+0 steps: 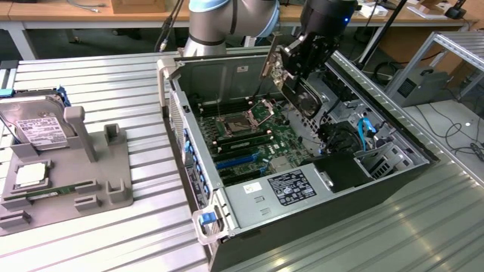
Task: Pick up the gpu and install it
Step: 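Insert the gpu into the slot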
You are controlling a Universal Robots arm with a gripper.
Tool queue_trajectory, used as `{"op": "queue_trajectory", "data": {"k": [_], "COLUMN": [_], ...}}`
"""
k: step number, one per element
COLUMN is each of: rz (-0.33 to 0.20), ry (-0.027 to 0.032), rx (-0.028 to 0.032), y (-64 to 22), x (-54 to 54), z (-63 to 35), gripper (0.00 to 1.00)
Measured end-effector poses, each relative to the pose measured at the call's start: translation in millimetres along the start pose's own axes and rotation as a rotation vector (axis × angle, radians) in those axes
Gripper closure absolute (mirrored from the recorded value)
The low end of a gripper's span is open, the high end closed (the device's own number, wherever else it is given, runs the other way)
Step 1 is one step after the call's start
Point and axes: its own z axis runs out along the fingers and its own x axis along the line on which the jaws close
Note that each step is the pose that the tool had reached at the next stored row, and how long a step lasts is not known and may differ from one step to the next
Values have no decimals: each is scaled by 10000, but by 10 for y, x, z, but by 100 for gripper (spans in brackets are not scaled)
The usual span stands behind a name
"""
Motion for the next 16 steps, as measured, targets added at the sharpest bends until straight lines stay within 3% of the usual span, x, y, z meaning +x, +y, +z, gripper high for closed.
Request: {"op": "queue_trajectory", "data": {"k": [16], "rz": [-2402], "ry": [47], "rx": [-8], "y": [0], "x": [0], "z": [3], "gripper": [73]}}
